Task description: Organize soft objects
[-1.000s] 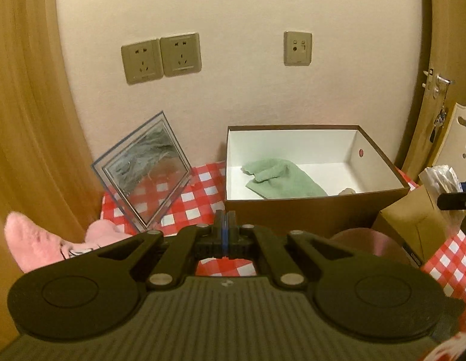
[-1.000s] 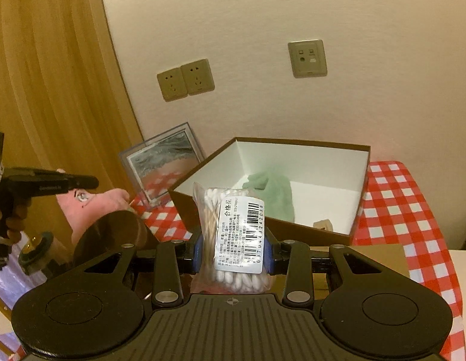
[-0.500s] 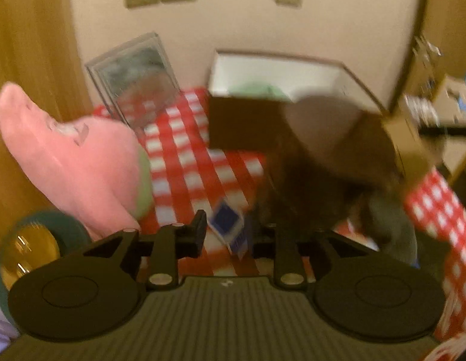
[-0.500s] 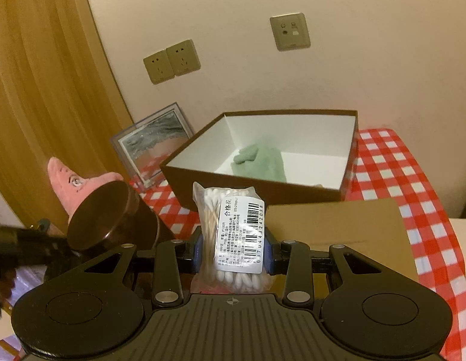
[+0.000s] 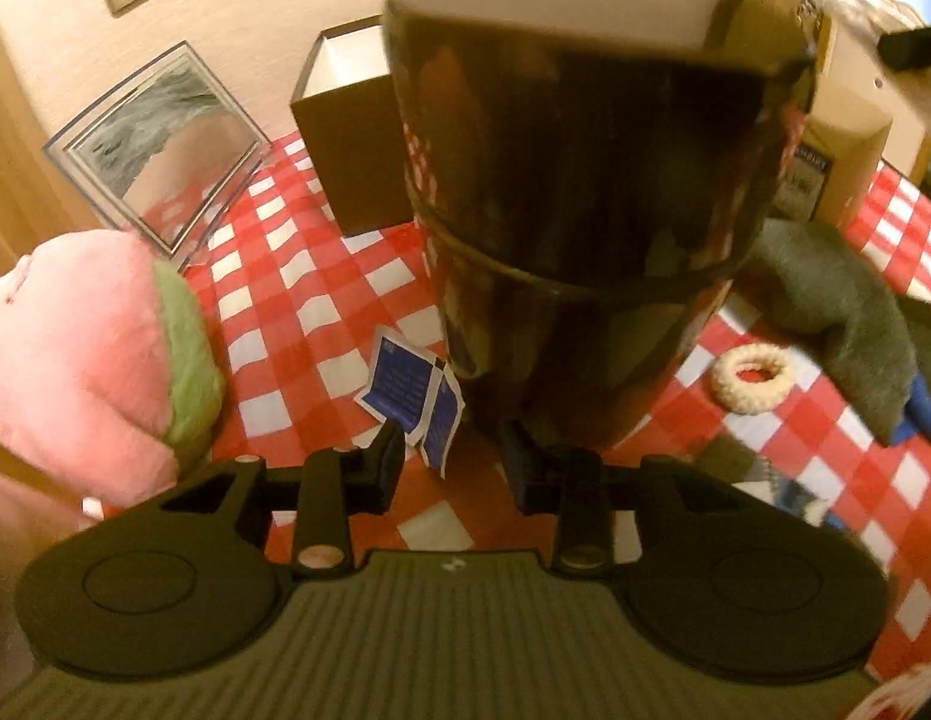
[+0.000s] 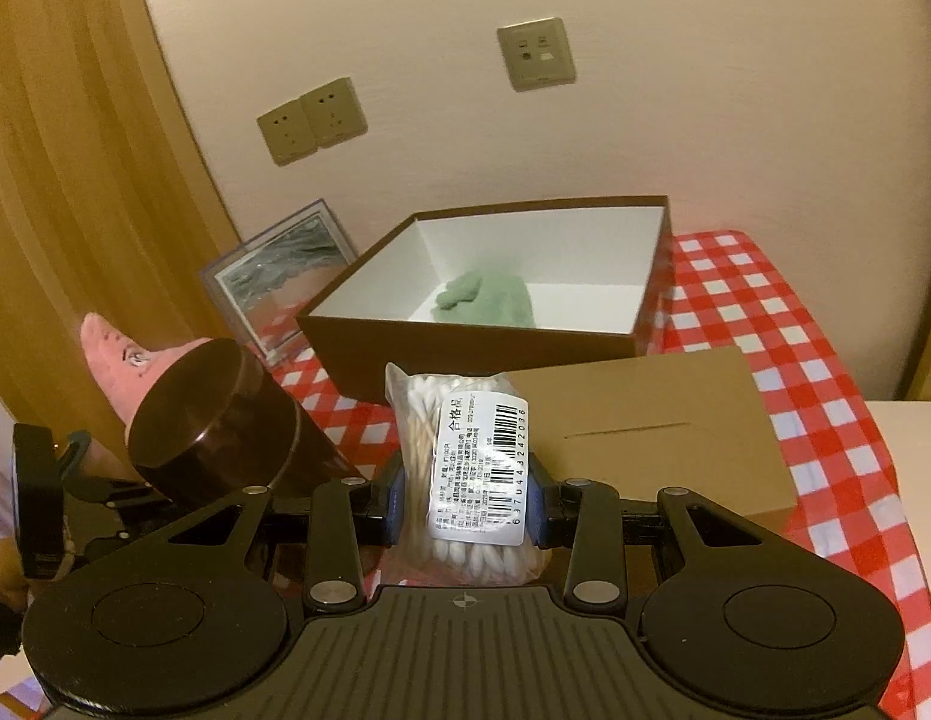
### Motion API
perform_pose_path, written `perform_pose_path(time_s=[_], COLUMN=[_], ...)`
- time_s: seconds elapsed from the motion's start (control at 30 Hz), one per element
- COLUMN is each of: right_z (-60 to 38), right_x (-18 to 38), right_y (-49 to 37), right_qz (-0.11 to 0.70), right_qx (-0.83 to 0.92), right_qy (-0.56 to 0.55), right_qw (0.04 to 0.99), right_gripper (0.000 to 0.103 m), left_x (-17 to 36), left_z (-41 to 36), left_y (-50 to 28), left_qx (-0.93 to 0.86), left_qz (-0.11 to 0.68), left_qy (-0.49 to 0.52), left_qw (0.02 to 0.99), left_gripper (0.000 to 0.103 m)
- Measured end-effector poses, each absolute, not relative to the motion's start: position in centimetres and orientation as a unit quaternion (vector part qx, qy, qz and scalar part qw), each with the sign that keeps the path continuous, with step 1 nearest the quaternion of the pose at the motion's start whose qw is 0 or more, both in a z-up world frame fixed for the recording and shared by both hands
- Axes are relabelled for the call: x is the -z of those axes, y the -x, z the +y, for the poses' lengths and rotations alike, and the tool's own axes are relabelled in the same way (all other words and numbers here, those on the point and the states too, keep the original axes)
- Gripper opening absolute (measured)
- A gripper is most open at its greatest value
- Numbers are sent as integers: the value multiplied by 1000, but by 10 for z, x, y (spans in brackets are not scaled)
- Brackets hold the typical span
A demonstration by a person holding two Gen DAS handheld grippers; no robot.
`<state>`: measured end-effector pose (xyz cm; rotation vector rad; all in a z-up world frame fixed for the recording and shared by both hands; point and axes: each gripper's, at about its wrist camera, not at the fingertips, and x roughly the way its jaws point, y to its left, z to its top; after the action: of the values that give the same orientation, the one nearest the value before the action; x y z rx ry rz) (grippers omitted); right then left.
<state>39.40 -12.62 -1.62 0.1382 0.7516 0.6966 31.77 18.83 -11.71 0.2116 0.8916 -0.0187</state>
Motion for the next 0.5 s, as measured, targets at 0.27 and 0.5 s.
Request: perform_pose_path(time_s=[0.27, 0.5], right_z=[-128, -124], right_x=[15, 12], right_y=[-395, -404], right_qz=[359, 349], right_qx=[-326, -332], right_qy=[-66, -65], right_qw=[872, 874], right_gripper=[38, 38], left_x=[121, 86], left_z=[200, 222], left_y=[-322, -311], left_qx=[6, -30], left_qz=[427, 389], left_qy=[-110, -96], left_qw=[898, 916], left_gripper=[2, 2])
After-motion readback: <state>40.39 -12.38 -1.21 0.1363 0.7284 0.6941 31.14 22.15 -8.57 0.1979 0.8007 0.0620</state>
